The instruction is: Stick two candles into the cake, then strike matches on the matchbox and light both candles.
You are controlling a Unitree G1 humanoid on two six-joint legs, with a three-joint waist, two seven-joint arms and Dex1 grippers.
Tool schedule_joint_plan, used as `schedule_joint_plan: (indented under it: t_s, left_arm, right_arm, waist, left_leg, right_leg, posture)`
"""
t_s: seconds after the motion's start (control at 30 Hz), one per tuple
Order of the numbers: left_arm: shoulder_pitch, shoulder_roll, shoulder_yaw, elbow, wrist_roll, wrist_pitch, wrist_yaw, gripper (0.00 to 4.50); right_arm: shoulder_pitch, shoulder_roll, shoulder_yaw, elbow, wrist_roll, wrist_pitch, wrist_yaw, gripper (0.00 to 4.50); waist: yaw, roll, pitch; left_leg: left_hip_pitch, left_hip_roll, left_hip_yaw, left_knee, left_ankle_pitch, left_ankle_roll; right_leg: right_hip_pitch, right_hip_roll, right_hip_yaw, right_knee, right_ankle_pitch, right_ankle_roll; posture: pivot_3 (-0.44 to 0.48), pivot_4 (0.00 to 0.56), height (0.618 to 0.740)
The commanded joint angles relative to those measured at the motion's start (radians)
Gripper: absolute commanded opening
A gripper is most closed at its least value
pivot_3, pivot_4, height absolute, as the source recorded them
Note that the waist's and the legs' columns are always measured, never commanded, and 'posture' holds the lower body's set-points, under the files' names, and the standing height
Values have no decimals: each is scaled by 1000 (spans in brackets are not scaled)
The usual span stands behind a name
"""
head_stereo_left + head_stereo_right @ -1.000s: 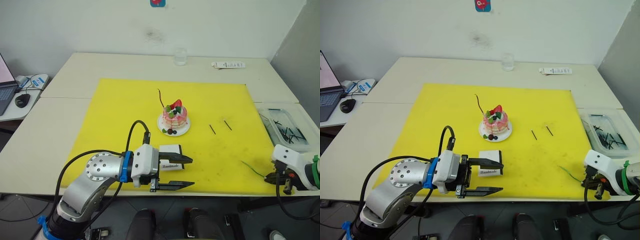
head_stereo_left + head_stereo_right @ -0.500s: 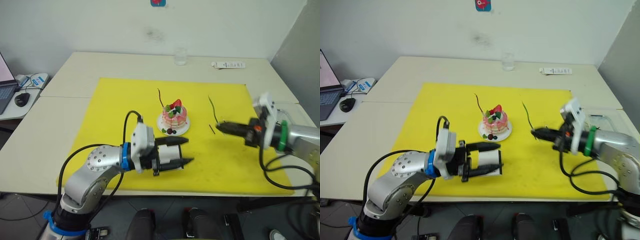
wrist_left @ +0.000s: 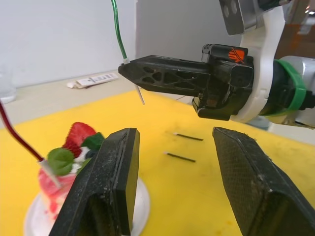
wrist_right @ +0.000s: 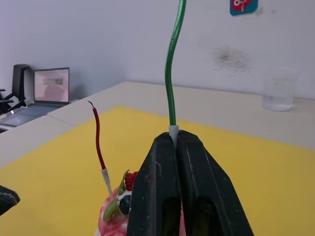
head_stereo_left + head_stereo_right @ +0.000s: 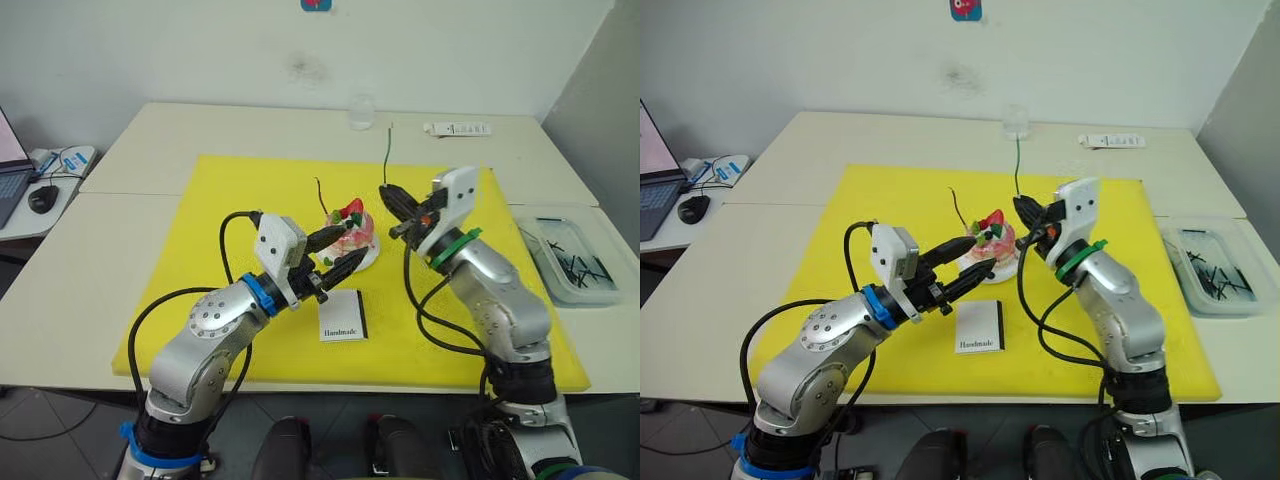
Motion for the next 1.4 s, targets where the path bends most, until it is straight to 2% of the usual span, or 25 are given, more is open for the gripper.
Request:
schedule_joint_plan:
  t_s: [0.03,0.23,0.47,0.9,1.4]
  left_arm:
    - [11,-7,26,-12,11,-30,13,2708]
    - [29,-20,18,-35,6,-17,21,2708]
    - [6,-9,33,-60,-10,26,40,2708]
    - [-46,-8,41,-100,-40,111,68,2708]
    - [-20,18,42,-93,-24,114,68,2708]
  right_arm:
    - [-24,33,-3,36,-25,-97,-17,39]
    - [-49,80,-4,185,-71,-207,-31,39]
    - [-67,119,-27,272,-48,-267,-17,39]
    - [-52,145,-39,289,-21,-269,-9,39]
    - [-49,147,-42,359,-30,-302,-4,39]
  waist:
    - [0,0,0]
    - [0,0,0]
    - [-1,0,0]
    - [-1,0,0]
    - [-2,0,0]
  left_leg:
    - [0,0,0,0,0,0]
    - [0,0,1,0,0,0]
    - [0,0,1,0,0,0]
    - [0,0,0,0,0,0]
    - [0,1,0,-1,0,0]
  right_leg:
    - [0,0,0,0,0,0]
    - [0,-1,0,-1,0,0]
    - [0,-1,0,-1,0,0]
    - [0,-2,0,-1,0,0]
    - [0,-2,0,-1,0,0]
  posture:
    - [0,150,740]
    - [0,150,740]
    - [0,150,740]
    - [0,150,740]
    - [0,150,740]
